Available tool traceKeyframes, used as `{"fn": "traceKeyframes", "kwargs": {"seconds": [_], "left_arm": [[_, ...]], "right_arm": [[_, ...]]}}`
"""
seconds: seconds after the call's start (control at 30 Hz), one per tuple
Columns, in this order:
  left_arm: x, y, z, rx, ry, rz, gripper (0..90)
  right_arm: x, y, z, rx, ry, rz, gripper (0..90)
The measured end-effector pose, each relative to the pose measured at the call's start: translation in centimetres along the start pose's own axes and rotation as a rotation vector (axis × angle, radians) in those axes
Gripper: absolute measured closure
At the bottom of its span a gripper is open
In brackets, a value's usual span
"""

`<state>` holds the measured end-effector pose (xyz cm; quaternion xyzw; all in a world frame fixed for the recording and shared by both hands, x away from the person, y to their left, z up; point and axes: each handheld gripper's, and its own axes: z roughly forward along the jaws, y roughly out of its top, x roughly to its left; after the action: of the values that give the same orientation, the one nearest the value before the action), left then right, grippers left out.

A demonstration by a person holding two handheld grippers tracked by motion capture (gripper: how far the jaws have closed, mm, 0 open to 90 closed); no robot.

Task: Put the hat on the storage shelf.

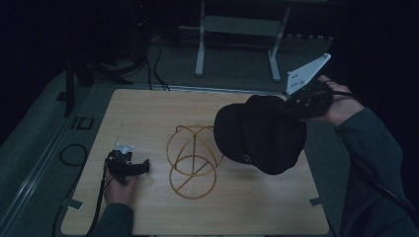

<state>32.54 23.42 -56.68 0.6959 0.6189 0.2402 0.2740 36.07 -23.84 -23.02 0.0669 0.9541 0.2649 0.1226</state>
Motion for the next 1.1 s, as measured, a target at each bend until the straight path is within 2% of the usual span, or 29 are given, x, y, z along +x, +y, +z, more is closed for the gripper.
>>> {"fn": "traceKeyframes", "kwargs": {"seconds": [1.1], "left_arm": [[0.0, 0.0, 0.0, 0.004, 0.0, 0.006, 0.1]], "right_arm": [[0.5, 2.3, 0.3, -0.092, 0.034, -0.048, 85.5]]}}
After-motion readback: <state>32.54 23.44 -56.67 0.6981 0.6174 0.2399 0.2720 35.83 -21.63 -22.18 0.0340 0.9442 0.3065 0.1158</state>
